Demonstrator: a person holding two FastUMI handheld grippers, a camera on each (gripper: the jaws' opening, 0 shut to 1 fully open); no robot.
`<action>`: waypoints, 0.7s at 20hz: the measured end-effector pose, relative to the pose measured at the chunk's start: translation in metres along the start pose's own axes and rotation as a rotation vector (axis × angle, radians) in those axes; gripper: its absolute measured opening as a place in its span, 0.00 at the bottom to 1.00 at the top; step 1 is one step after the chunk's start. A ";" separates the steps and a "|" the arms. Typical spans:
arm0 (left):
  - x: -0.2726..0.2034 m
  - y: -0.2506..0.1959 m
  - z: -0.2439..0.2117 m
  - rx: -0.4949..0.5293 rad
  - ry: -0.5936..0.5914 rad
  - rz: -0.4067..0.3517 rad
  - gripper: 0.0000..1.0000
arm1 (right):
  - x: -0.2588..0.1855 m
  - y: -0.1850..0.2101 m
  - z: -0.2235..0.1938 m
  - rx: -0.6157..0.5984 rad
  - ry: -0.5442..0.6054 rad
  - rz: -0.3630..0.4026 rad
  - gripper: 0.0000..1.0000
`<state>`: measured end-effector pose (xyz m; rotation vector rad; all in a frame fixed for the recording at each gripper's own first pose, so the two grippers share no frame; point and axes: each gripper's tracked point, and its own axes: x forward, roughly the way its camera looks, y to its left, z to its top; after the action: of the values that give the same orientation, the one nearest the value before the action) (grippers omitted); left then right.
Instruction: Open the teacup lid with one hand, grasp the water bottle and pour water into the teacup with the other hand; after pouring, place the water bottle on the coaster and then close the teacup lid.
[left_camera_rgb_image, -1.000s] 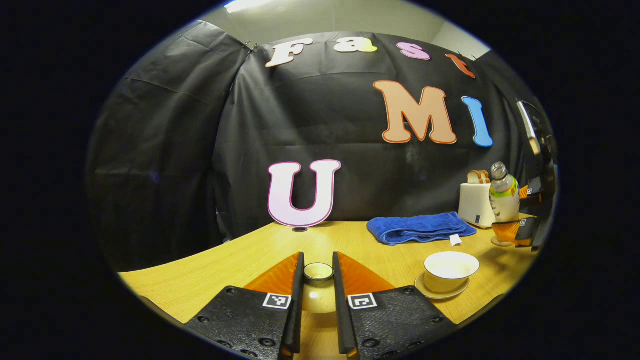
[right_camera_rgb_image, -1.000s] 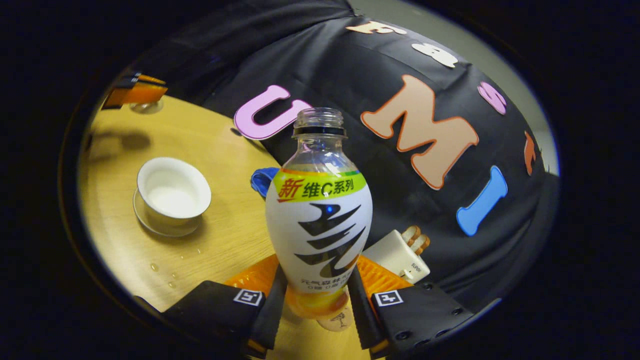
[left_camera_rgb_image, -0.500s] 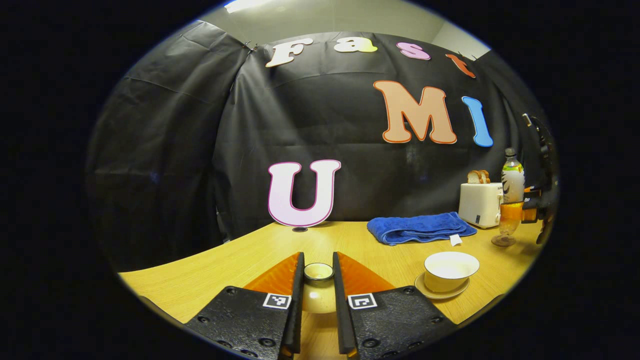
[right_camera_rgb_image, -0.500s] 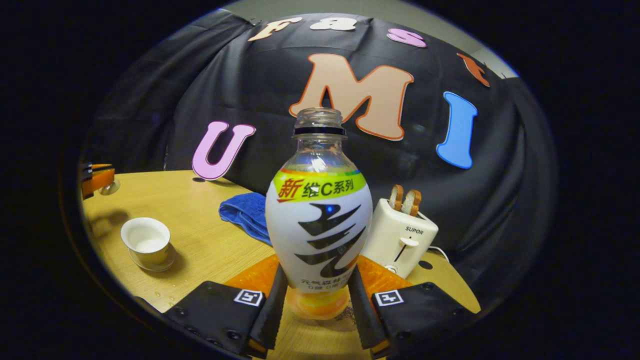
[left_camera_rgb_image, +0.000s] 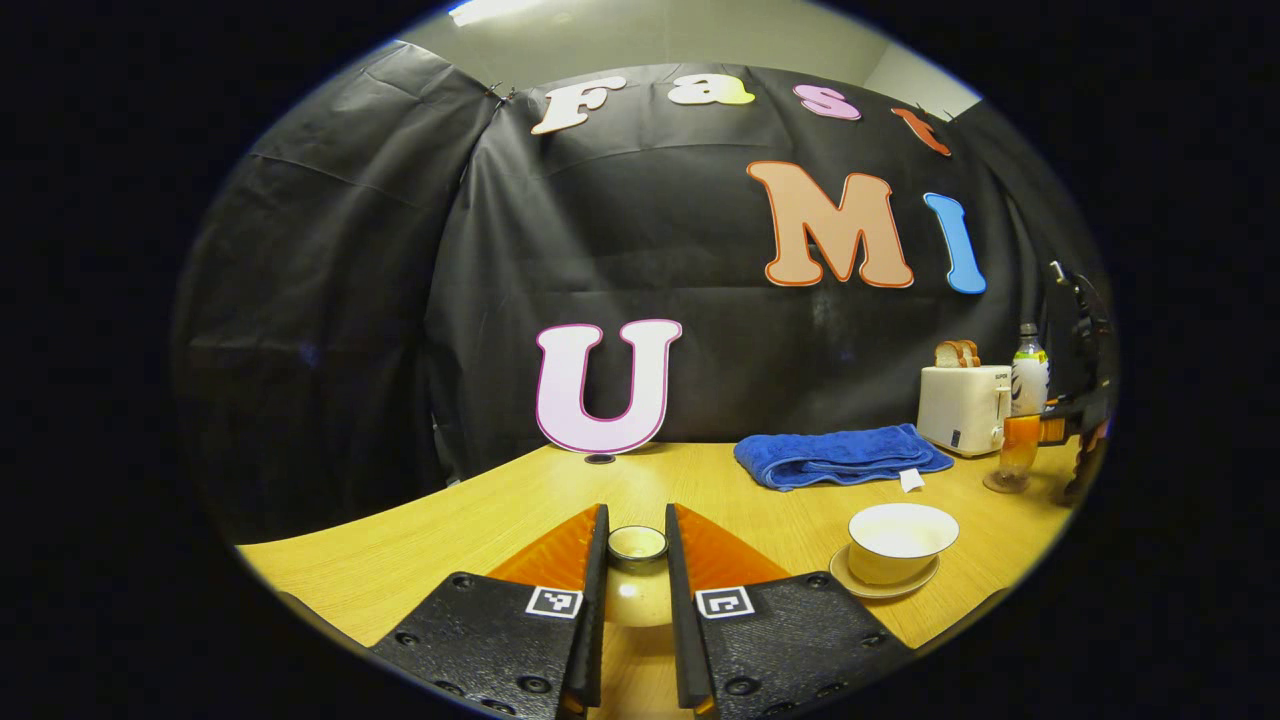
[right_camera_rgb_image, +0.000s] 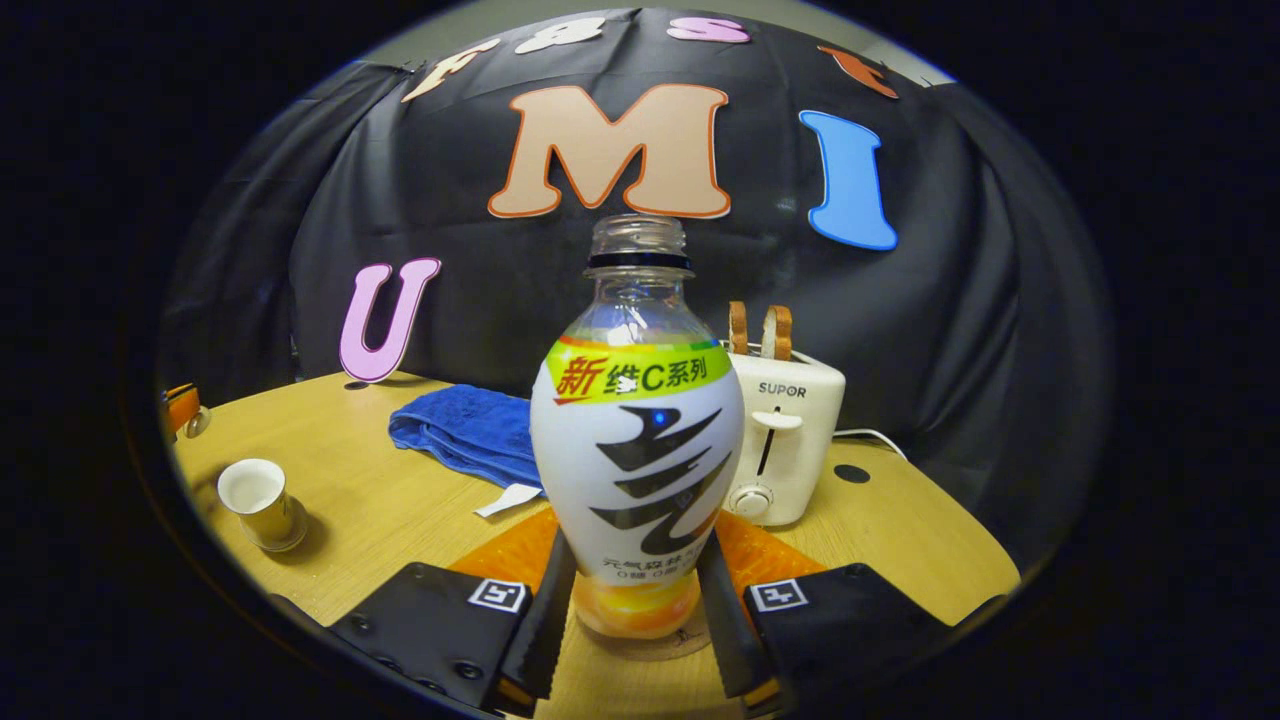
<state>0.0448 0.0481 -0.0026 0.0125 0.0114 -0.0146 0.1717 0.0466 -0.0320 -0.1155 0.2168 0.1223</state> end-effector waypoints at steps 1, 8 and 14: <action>0.000 0.000 0.000 0.000 0.000 0.000 0.27 | 0.001 -0.002 -0.003 0.003 0.005 -0.003 0.66; 0.000 0.000 0.000 0.000 0.000 0.000 0.27 | 0.003 -0.008 -0.010 0.018 0.001 -0.012 0.67; 0.000 0.000 0.000 0.000 0.000 0.000 0.27 | 0.005 -0.010 -0.011 0.053 -0.001 -0.003 0.72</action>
<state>0.0443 0.0479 -0.0024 0.0120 0.0115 -0.0145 0.1752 0.0363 -0.0431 -0.0632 0.2191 0.1140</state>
